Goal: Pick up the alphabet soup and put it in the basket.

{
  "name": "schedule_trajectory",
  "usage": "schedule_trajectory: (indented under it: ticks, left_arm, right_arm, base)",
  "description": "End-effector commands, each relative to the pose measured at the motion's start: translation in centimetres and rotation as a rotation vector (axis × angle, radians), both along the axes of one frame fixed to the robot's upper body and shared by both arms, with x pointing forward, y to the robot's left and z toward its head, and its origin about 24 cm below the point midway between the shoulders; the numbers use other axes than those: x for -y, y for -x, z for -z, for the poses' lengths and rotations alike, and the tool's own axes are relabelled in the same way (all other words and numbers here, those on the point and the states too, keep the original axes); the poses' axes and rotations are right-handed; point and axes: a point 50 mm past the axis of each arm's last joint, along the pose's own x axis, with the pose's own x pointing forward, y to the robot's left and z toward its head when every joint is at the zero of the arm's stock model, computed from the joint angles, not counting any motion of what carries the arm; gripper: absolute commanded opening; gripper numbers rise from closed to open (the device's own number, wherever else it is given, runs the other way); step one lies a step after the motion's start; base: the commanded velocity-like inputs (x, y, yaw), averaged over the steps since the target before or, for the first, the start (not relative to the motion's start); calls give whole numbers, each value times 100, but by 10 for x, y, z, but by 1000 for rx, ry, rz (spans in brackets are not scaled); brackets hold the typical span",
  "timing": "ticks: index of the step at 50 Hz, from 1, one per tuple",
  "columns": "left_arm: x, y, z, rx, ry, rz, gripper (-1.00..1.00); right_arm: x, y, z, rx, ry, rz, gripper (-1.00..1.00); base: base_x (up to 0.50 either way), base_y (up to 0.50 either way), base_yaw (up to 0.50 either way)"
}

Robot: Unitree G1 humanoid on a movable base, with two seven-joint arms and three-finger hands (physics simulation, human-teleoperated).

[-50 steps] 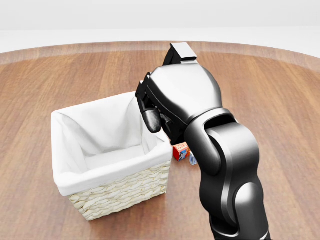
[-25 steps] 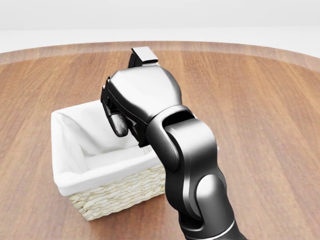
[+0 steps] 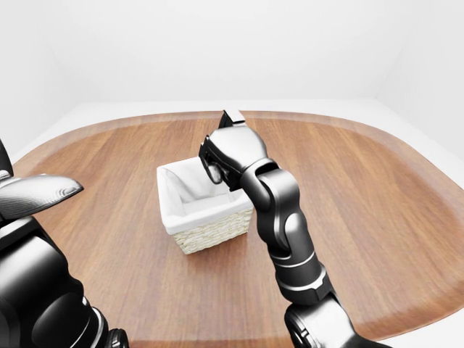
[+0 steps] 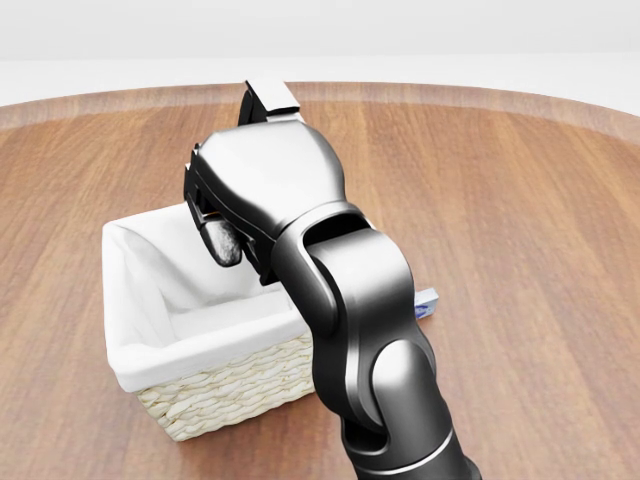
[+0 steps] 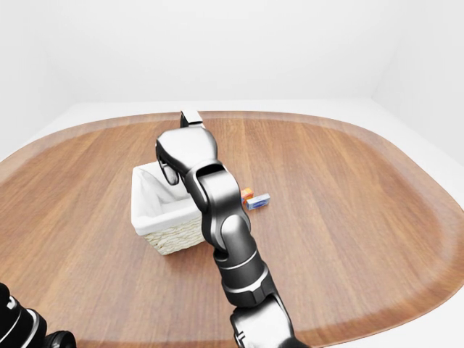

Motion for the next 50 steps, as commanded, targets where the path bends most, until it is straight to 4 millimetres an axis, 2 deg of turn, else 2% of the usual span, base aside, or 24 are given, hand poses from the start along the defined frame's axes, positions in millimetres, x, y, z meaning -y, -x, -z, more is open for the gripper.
schedule_trajectory:
  ticks: [1, 10, 14, 16, 18, 21, 24, 27, 32, 42, 43, 50]
  left_arm:
    - [0, 0, 0, -2, 5, 4, 100]
    - [0, 0, 0, -4, 6, 6, 100]
    - [0, 0, 0, -4, 6, 6, 100]
    - [-1, 2, -1, 5, 8, 7, 100]
    - [-1, 2, -1, 5, 12, 8, 100]
    - [-1, 0, -1, -4, 6, 7, 100]
    - [-1, 0, 0, -5, 10, 8, 100]
    - [-1, 0, -1, -3, 19, 14, 100]
    - [0, 0, 0, -5, 17, 24, 100]
    - [-7, 0, -1, -5, 104, 70, 100]
    - [-7, -3, -1, -18, 104, 68, 100]
    - [-7, -5, 0, -42, 112, 79, 100]
  right_arm:
    - [0, 1, -7, 44, -1, 13, -99]
    - [0, 1, -7, 45, -1, 13, -100]
    - [0, 1, -7, 45, -1, 13, -94]
    - [-10, -16, -16, 59, -15, -3, -94]
    - [-17, -25, -20, 73, -32, -25, -95]
    - [-31, -36, -14, 53, -35, -52, -95]
    - [-42, -46, -15, 67, -55, -62, -95]
    - [-46, -51, -14, 56, -61, -68, -95]
    - [-51, -72, -12, 39, -77, -39, -95]
    - [-59, -75, -4, 50, -87, -35, -95]
    - [-59, -77, -2, 73, -50, -21, -95]
    - [-54, -81, 7, 52, -83, 5, -94]
  base:
    - [0, 0, 0]
    - [0, 0, 0]
    - [0, 0, 0]
    - [0, 0, 0]
    - [0, 0, 0]
    - [0, 0, 0]
    - [0, 0, 0]
    - [0, 0, 0]
    - [0, 0, 0]
    - [0, 0, 0]
    - [0, 0, 0]
    - [0, 0, 0]
